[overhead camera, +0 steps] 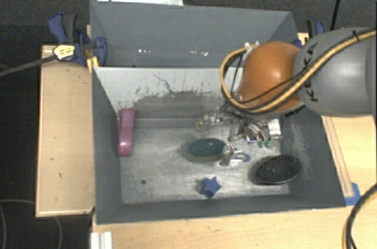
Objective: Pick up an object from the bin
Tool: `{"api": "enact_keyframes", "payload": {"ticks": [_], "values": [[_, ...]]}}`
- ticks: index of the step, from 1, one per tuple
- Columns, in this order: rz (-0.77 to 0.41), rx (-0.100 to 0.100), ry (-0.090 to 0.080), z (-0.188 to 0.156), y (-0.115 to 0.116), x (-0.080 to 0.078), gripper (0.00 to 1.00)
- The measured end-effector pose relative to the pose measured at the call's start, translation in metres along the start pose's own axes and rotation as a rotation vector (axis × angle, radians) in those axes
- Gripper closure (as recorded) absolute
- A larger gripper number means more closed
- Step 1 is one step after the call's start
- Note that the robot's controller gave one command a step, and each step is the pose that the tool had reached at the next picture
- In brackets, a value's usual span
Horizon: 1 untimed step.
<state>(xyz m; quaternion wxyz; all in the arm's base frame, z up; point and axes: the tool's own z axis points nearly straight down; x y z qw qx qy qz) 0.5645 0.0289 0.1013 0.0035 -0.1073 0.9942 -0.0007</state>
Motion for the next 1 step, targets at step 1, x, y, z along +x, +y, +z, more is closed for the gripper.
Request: {"api": "enact_keyframes", "payload": {"ticks": [1], "values": [[0.195, -0.002, 0.008, 0.0268, 0.0079, -0.0052, 0.00]]}}
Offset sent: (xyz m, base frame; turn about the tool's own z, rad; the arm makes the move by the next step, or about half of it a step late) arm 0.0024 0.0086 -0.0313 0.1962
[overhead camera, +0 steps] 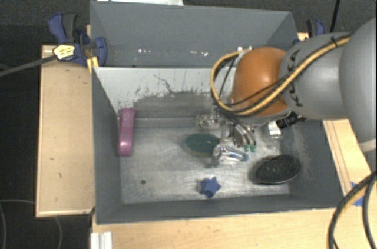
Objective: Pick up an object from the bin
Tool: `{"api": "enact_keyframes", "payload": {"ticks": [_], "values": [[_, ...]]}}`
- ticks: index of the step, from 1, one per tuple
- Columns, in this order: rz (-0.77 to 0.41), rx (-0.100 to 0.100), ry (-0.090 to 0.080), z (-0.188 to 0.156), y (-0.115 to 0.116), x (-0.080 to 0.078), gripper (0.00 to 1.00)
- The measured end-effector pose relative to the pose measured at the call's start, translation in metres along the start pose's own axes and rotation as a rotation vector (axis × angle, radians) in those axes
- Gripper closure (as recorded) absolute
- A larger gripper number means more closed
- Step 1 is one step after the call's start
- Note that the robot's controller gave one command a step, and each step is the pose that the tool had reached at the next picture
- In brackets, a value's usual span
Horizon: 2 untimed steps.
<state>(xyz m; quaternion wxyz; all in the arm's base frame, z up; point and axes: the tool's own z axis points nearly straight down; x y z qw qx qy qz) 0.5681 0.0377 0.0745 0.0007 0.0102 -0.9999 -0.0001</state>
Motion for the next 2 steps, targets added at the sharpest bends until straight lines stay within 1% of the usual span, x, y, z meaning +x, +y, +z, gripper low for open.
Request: {"api": "enact_keyframes", "payload": {"ticks": [1, 2], "values": [[0.003, -0.001, 0.002, -0.0013, 0.0002, 0.0003, 0.00], [0.007, -0.001, -0.004, -0.0030, 0.0000, -0.0013, 1.00]]}}
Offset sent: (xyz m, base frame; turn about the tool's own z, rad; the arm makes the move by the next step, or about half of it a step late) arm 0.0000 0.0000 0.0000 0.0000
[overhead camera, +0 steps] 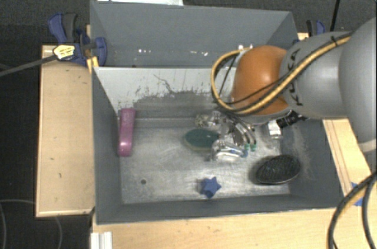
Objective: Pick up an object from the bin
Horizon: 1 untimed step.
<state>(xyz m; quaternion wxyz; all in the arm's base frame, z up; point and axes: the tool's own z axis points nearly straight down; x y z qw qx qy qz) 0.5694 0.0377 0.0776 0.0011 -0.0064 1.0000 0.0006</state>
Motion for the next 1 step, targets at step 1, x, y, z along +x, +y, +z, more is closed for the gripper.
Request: {"api": "enact_keyframes", "payload": {"ticks": [1], "values": [[0.006, 0.000, -0.005, -0.0368, 0.0002, -0.0015, 1.00]]}}
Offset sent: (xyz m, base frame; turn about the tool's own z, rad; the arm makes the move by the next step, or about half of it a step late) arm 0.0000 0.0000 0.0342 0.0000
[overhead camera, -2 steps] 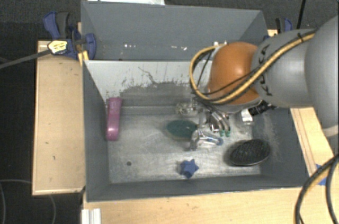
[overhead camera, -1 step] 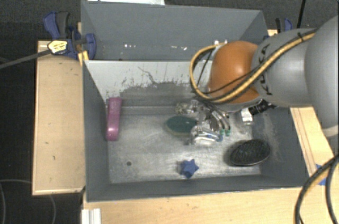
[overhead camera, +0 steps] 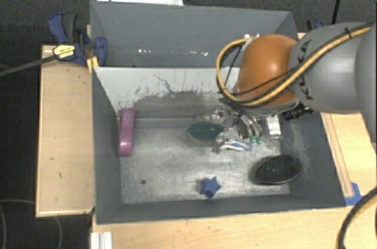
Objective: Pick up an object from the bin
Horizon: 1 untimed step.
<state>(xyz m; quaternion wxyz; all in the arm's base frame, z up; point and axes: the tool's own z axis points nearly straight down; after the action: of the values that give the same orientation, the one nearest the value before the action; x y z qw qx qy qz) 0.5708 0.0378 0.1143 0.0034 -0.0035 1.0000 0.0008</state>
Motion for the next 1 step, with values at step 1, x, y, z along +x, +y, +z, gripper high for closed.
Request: {"api": "enact_keyframes", "payload": {"ticks": [1], "values": [[0.006, 0.000, -0.001, -0.0475, 0.0001, -0.0023, 1.00]]}}
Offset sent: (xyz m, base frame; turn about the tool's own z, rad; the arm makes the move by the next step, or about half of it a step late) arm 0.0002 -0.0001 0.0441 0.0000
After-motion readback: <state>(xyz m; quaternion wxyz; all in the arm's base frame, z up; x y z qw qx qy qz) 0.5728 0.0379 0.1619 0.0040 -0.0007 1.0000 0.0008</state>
